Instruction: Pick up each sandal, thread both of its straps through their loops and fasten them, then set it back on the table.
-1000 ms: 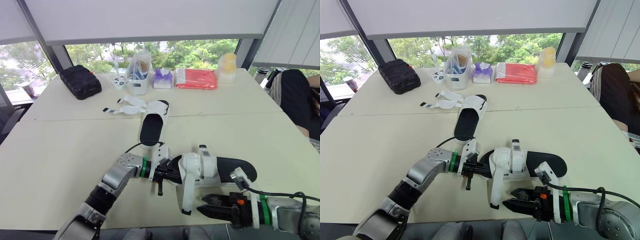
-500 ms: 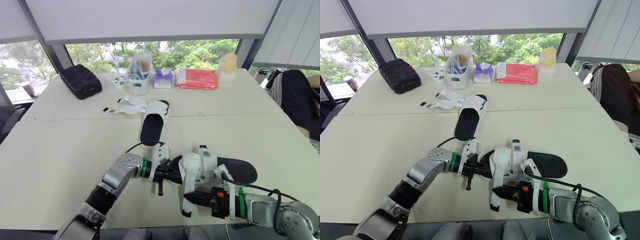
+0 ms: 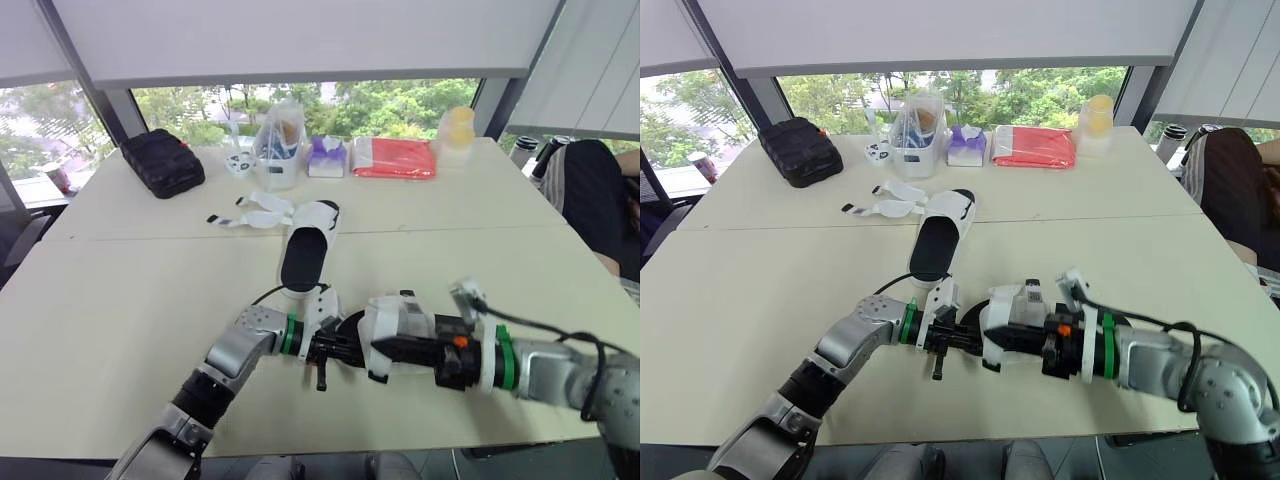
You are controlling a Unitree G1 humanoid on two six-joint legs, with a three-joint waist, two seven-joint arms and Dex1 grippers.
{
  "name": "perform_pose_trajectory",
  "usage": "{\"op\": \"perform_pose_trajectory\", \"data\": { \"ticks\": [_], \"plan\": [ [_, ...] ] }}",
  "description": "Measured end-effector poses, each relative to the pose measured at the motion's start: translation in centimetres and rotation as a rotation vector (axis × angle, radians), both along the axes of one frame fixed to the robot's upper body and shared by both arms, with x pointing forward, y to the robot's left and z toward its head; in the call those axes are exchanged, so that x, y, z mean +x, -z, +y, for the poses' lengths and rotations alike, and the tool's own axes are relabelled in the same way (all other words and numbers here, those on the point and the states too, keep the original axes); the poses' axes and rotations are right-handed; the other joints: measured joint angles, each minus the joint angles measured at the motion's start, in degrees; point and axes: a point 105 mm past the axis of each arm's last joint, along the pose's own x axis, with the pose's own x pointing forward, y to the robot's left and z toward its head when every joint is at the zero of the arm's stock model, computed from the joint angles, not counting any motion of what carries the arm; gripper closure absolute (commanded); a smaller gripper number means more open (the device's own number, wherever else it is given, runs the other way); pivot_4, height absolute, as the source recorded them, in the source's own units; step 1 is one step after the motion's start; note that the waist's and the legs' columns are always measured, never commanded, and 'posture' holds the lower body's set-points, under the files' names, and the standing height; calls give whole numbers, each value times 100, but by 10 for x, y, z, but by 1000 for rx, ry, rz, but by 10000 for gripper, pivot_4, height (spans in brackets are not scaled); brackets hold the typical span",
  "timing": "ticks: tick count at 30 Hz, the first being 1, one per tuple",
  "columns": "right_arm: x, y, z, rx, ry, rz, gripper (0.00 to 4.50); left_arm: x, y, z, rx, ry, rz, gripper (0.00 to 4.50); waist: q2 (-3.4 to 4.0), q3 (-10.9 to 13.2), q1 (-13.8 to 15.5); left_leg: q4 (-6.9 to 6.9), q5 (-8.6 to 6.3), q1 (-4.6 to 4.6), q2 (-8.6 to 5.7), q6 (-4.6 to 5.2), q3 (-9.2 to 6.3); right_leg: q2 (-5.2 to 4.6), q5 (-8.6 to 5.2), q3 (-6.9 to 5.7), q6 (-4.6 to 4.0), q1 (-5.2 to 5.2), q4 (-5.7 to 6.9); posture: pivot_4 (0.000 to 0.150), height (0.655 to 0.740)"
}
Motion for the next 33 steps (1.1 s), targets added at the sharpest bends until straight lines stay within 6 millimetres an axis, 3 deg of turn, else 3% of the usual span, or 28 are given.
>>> {"op": "perform_pose_trajectory", "data": {
  "ticks": [5, 9, 20, 25, 29, 33],
  "plan": [
    [22, -8, -7, 37, 40, 21, 44654, 0, 0, -1, -2, 1, 2, 45000, 0, 0, -4, 1, 0, -1, -5, 0, 4, -6, 1, 1, -1, 0, -2, 1500, 7400],
    [32, 7, -12, 1, 60, 68, 44654, 0, 0, -1, -4, 2, 3, 45000, 1, 0, 4, 1, 0, -4, -7, 1, 1, -6, 0, -1, -1, -2, -2, 1500, 7400],
    [25, 18, -18, -55, -50, 148, 44654, 0, 0, 0, -10, -7, 5, 45000, 1, 0, -7, 1, 0, -4, -8, 1, 2, -7, 0, -1, 0, -3, -1, 1500, 7400],
    [30, 29, -22, -124, -49, 143, 44654, 0, 1, 0, -10, -11, 7, 45000, 1, 0, -13, 1, 0, -3, -8, 0, 3, -7, 1, -2, 1, -4, -1, 1500, 7400],
    [45, 16, -22, -55, -26, 124, 44654, 0, 1, 0, -10, -15, 8, 45000, 1, 0, -9, 1, 0, -3, -8, 0, 3, -7, 1, -1, 1, -4, 0, 1500, 7400],
    [47, 11, -25, -42, -25, 120, 44654, 0, 0, 0, -11, -15, 6, 45000, 1, 0, -7, 1, 0, -5, -9, 0, 0, -7, 1, -2, 0, -5, -1, 1500, 7400]
  ]
}}
